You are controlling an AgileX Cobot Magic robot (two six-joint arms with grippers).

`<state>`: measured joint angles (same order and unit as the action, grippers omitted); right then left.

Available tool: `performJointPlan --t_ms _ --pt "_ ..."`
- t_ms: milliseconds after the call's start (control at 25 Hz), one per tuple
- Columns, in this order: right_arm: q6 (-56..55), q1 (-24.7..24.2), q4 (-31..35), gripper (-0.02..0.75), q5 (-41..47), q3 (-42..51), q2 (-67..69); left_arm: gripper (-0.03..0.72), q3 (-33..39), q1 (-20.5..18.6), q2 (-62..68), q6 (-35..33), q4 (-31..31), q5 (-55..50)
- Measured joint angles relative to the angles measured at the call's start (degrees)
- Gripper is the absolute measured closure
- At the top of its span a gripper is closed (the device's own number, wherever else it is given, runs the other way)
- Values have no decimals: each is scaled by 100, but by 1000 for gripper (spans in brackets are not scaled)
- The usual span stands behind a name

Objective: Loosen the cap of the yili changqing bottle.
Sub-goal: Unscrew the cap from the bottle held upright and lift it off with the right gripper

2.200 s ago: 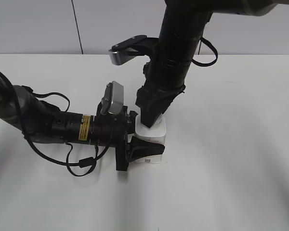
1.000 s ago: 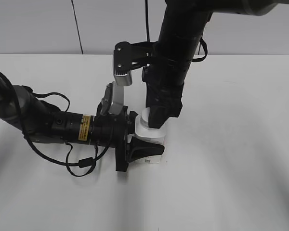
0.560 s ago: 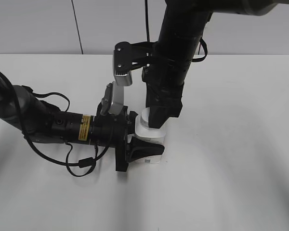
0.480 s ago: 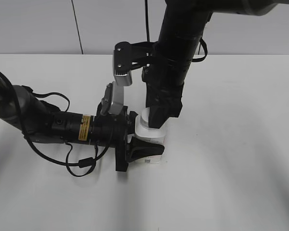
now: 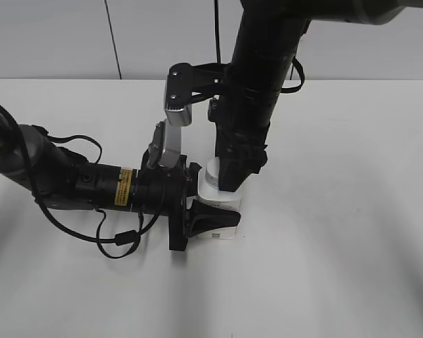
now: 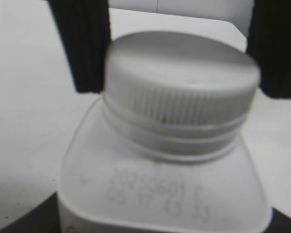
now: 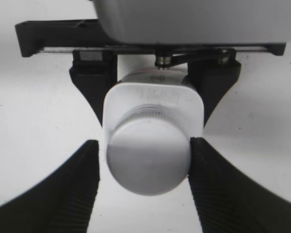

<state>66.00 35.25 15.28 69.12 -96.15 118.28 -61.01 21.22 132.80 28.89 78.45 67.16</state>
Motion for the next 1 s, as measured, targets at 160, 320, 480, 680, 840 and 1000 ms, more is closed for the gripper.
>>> performJointPlan --t_ms 160,320,480,680,840,1000 --pt "-138 0 2 275 11 0 -119 284 0 0 0 4 0 4" --pt "-376 0 7 275 17 -13 -306 284 0 0 0 4 0 4" --pt "-1365 0 -68 275 45 -132 -360 284 0 0 0 4 0 4" --pt "-3571 0 -91 275 47 -354 -367 284 0 0 0 26 0 4" --pt "-5264 0 -91 275 51 -360 -372 284 0 0 0 38 0 4" --pt "-6600 0 -91 275 53 -360 -372 284 0 0 0 45 -5 -2"
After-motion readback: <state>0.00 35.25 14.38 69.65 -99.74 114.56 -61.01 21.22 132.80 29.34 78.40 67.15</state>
